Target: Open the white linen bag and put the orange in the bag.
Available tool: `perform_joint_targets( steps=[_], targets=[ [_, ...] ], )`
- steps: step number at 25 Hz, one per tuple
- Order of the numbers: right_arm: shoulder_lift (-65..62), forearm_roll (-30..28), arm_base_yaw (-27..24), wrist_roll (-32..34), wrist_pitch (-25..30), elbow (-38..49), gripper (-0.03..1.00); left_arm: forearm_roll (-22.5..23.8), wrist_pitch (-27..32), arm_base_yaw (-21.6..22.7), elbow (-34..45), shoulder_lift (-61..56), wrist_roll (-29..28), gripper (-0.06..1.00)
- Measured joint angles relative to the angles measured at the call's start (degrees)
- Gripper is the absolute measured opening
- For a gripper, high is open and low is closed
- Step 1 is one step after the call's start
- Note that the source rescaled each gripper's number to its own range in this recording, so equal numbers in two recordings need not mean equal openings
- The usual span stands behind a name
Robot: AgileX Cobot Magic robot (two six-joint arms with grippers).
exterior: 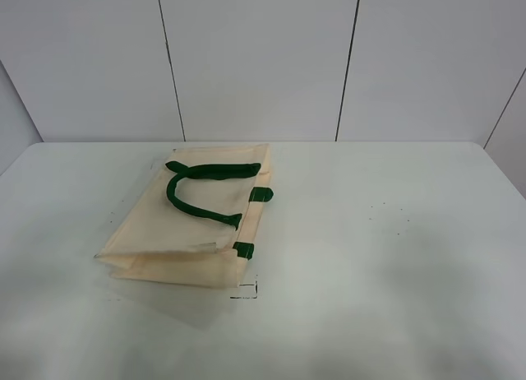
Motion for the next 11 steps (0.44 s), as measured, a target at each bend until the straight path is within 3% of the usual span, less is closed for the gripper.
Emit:
perform_joint_targets(
  steps=[11],
  targets=[
    [0.0,0.0,0.0,0.0,0.0,0.0,1.0,-0.6,0.1,0.0,0.0,-3.0,0.4,0.87]
  ],
)
